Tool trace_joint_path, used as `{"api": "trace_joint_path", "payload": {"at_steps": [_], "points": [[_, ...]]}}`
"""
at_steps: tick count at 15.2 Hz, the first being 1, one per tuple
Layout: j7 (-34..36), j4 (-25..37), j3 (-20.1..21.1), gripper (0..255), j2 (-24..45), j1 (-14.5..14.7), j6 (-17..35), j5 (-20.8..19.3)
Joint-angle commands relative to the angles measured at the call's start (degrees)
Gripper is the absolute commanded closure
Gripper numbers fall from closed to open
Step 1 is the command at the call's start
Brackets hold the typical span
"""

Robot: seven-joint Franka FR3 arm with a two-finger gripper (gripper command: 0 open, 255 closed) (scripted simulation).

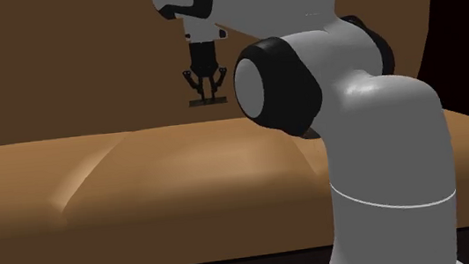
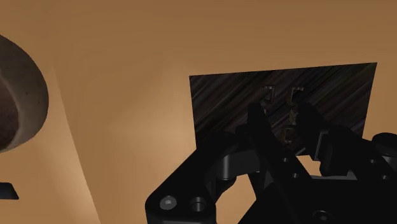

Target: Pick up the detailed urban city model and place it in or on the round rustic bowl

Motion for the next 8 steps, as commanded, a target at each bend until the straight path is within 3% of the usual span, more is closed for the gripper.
{"api": "trace_joint_path", "payload": {"at_steps": [1, 8], "points": [[-2.63, -2.91, -0.79, 255, -2.08, -1.86, 0.71, 0.22], [-11.63, -8.48, -4.02, 255, -6.52, -7.77, 1.48, 0.45]]}}
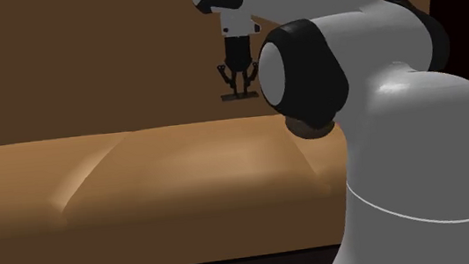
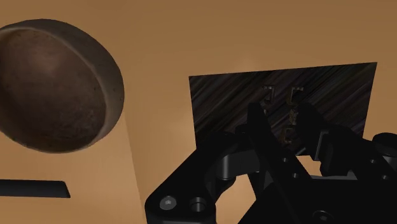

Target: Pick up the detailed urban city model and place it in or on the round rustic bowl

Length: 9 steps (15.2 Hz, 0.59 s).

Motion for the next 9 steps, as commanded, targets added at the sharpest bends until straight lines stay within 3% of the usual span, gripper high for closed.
{"api": "trace_joint_path", "payload": {"at_steps": [1, 9], "points": [[-2.72, -1.35, -0.97, 255, -1.01, -1.66, 0.23, 0.01], [-13.21, -1.18, -5.07, 255, -1.43, -8.09, -0.65, -0.24]]}}
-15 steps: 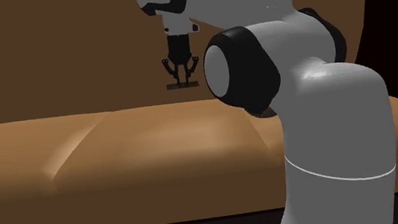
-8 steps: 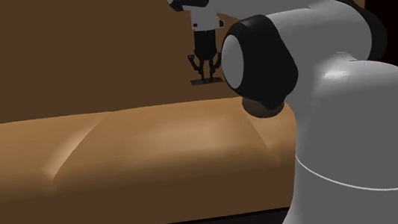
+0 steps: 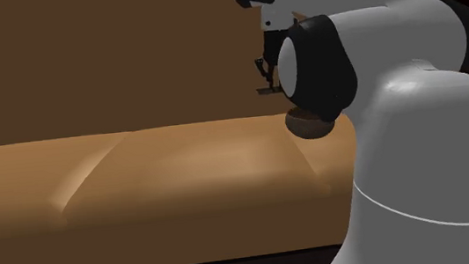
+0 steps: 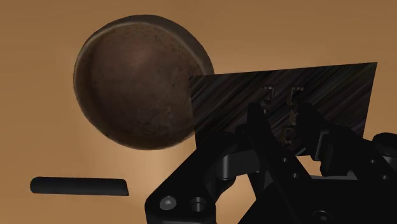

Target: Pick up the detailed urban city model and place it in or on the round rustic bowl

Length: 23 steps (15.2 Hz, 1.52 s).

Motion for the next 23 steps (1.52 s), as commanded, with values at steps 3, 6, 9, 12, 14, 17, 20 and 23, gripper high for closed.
{"api": "trace_joint_path", "payload": {"at_steps": [3, 6, 9, 12, 14, 17, 20, 23], "points": [[-5.25, 0.99, -1.99, 255, 0.66, -3.21, -0.42, -0.08], [-9.19, 3.49, -3.47, 255, 2.26, -5.74, -1.38, -0.03], [-12.67, 5.14, -4.69, 255, 3.84, -8.08, -1.49, 0.07], [-12.61, 1.00, -4.67, 255, 2.64, -7.92, 1.45, -0.07], [-12.58, -1.51, -4.66, 255, 1.99, -7.83, 3.32, -0.15], [-12.54, -4.98, -4.63, 255, 1.20, -7.73, 6.01, -0.23], [-12.52, -8.15, -4.61, 255, 0.61, -7.65, 8.58, -0.30], [-12.49, -11.06, -4.59, 255, 0.19, -7.58, 11.08, -0.34]]}}
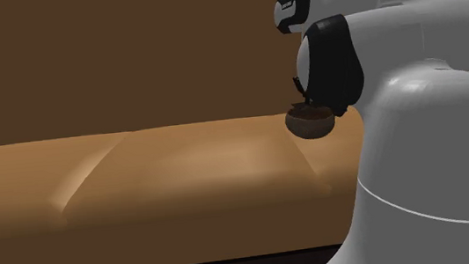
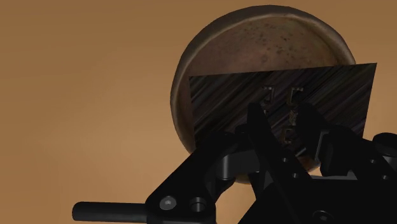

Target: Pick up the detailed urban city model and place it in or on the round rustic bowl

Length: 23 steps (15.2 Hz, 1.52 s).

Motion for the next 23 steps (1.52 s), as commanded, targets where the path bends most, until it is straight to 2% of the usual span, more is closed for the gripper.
{"api": "trace_joint_path", "payload": {"at_steps": [1, 10, 11, 16, 20, 23], "points": [[-0.03, -2.00, 0.00, 255, -0.29, 0.02, 1.74, -0.03], [-0.02, -2.70, 0.00, 255, -0.36, 0.03, 2.37, -0.04], [-0.02, -2.70, 0.00, 0, -0.36, 0.03, 2.37, -0.04], [-0.02, -2.70, 0.00, 0, -0.36, 0.03, 2.37, -0.04], [-0.16, 8.64, -0.07, 0, 2.51, -0.29, -6.12, 0.27], [-0.16, 8.63, -0.06, 0, 2.50, -0.30, -6.11, 0.27]]}}
